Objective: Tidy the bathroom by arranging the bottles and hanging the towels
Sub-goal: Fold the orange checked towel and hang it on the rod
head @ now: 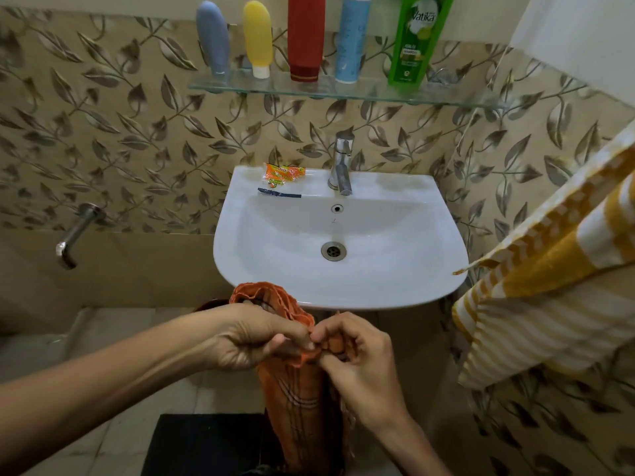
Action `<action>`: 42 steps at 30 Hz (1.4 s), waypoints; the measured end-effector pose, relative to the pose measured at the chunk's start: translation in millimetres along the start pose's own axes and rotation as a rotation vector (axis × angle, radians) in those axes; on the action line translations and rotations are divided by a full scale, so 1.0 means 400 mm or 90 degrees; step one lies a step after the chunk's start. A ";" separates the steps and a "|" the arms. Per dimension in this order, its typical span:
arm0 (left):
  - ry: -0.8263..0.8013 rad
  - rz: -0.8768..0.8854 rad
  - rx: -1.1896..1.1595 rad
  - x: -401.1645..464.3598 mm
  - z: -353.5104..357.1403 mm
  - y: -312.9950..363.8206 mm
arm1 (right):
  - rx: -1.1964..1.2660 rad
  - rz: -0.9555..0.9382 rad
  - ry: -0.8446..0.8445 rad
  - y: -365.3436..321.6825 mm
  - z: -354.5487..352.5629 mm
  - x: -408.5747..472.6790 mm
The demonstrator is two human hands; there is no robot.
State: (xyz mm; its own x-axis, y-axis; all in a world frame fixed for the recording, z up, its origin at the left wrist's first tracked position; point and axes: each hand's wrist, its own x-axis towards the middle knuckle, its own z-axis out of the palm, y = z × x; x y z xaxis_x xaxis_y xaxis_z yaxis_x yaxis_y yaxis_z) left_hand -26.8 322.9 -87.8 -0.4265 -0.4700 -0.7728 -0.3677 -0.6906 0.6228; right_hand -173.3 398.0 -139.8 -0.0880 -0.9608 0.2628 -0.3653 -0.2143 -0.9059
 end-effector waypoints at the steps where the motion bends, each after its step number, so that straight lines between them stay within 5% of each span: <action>1: 0.005 -0.008 0.005 -0.001 -0.007 0.003 | -0.002 0.000 -0.007 -0.003 -0.006 0.008; 6: 0.058 0.019 0.243 -0.049 -0.075 0.026 | 0.041 0.002 -0.012 -0.015 -0.057 0.041; 11: 0.436 0.194 0.968 -0.087 -0.101 0.013 | 0.060 -0.007 -0.026 -0.036 -0.098 0.078; 14: 0.518 0.321 1.095 -0.096 -0.095 0.011 | -0.053 -0.025 -0.038 -0.047 -0.139 0.105; 18: 0.541 0.527 1.042 -0.109 -0.100 0.049 | -0.325 -0.061 -0.103 -0.068 -0.187 0.147; 21: 0.490 0.721 0.921 -0.117 -0.105 0.084 | -0.478 -0.113 -0.040 -0.086 -0.221 0.149; 25: 0.352 0.775 0.618 -0.089 -0.082 0.121 | -0.466 -0.126 0.011 -0.124 -0.248 0.185; 31: 0.493 0.875 0.629 -0.124 -0.084 0.182 | -0.380 -0.186 0.059 -0.178 -0.258 0.207; 34: 0.530 0.878 0.676 -0.139 -0.075 0.198 | -0.508 -0.222 0.133 -0.211 -0.272 0.235; 42: 0.604 1.071 0.426 -0.172 0.000 0.257 | -0.391 -0.304 0.290 -0.306 -0.328 0.298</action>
State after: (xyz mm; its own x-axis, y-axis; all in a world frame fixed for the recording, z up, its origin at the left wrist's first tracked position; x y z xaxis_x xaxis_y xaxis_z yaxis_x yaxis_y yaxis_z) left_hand -35.3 284.1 29.5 -0.2051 -0.5300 0.8228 -0.4300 0.8040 0.4107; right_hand -260.6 332.8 46.0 -0.1117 -0.6031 0.7898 -0.8761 -0.3154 -0.3648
